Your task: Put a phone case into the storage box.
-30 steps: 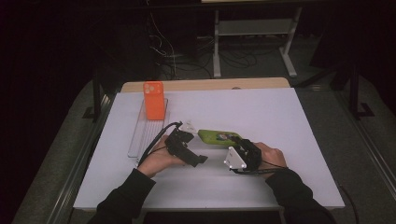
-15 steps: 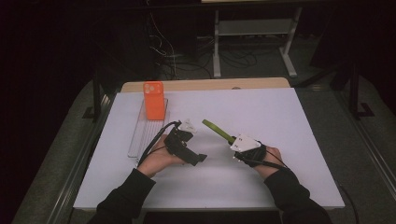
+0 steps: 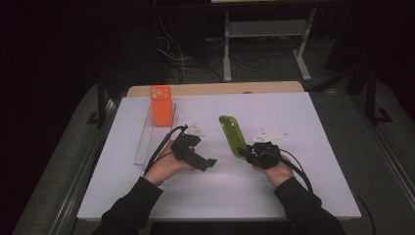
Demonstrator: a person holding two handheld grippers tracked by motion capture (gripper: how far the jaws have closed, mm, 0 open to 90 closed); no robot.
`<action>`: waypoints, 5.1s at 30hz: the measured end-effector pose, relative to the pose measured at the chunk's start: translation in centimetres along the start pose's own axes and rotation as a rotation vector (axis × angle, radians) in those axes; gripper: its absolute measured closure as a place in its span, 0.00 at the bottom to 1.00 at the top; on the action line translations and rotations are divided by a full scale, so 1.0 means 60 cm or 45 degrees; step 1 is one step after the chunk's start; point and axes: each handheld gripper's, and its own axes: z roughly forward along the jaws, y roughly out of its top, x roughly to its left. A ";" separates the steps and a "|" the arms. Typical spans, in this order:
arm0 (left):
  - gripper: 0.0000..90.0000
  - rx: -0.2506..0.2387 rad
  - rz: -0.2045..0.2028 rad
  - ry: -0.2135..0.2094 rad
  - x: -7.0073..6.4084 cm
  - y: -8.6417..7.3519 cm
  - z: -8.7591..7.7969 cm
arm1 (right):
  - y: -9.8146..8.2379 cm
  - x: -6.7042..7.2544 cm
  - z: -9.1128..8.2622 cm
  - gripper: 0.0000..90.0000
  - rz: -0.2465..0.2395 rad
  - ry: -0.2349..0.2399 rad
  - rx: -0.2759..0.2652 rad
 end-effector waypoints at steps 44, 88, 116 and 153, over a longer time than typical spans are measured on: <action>0.00 -0.327 -0.220 -0.091 0.006 0.038 -0.004 | 0.014 0.093 0.031 0.84 0.055 0.177 -0.072; 0.15 -0.293 -0.150 -0.027 0.032 0.075 -0.040 | -0.026 0.009 0.001 0.00 -0.039 0.083 0.148; 0.15 -0.311 -0.119 0.091 0.081 0.112 -0.119 | -0.102 -0.042 -0.080 0.00 -0.008 0.055 0.146; 0.15 -0.175 -0.349 0.567 0.220 0.121 -0.196 | -0.100 -0.039 -0.077 0.00 -0.035 0.046 0.144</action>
